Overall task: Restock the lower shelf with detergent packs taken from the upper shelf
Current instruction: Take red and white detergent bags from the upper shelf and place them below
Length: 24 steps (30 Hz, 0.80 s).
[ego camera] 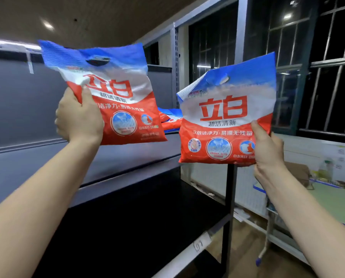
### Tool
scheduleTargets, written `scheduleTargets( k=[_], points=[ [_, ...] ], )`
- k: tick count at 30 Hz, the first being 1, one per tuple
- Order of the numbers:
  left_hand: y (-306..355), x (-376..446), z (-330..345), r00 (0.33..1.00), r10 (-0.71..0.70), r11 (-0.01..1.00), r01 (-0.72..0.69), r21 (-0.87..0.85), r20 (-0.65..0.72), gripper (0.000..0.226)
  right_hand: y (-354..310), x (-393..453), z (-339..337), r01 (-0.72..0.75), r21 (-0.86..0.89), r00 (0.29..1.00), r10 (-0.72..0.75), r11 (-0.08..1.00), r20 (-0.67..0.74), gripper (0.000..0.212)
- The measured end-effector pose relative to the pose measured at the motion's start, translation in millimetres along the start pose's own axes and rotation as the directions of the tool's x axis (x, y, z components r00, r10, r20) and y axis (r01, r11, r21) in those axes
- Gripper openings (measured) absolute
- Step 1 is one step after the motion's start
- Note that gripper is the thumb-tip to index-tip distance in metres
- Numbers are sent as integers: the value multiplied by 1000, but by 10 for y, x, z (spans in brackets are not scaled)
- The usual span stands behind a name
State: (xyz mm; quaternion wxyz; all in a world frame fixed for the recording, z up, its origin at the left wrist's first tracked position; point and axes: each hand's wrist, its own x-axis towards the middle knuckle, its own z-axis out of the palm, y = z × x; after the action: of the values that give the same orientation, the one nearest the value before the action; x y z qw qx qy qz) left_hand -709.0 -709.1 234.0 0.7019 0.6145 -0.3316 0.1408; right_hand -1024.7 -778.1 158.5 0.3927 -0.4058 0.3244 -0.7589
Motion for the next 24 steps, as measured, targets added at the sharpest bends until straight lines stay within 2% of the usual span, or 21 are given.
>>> scheduleTargets(
  k=[3, 7, 14, 16, 17, 19, 21, 23, 24],
  points=[
    [-136, 167, 294, 999, -4, 991, -2, 131, 46, 41, 115, 288, 171, 5, 30, 1000, -5, 1000, 25, 11],
    [-380, 458, 662, 984, -82, 979, 49, 199, 161, 39, 263, 677, 378, 1, 39, 998, -4, 999, 66, 11],
    [-640, 726, 1241, 951, -177, 984, 162, 78, 254, 38, 515, 1298, 687, -48, 52, 990, 41, 997, 133, 15],
    [-725, 728, 1451, 908, -243, 970, 222, 100, 340, 43, 593, 1453, 762, -81, 42, 981, 72, 996, 183, 16],
    [-783, 714, 1553, 866, -316, 949, 282, 145, 387, 48, 628, 1523, 804, -106, 32, 971, 97, 994, 217, 17],
    [-889, 658, 1689, 797, -467, 871, 338, 357, 384, 69, 695, 1657, 898, -163, -8, 942, 158, 987, 296, 20],
    [-933, 589, 1696, 811, -484, 799, 256, 544, 329, 98, 787, 1775, 1019, -197, -75, 915, 211, 977, 344, 19],
    [-951, 569, 1646, 869, -392, 745, 106, 659, 303, 116, 913, 1873, 1148, -184, -169, 911, 233, 968, 341, 19],
    [-948, 554, 1620, 897, -323, 698, 9, 716, 303, 118, 988, 1928, 1205, -136, -289, 920, 229, 948, 318, 22]
  ],
)
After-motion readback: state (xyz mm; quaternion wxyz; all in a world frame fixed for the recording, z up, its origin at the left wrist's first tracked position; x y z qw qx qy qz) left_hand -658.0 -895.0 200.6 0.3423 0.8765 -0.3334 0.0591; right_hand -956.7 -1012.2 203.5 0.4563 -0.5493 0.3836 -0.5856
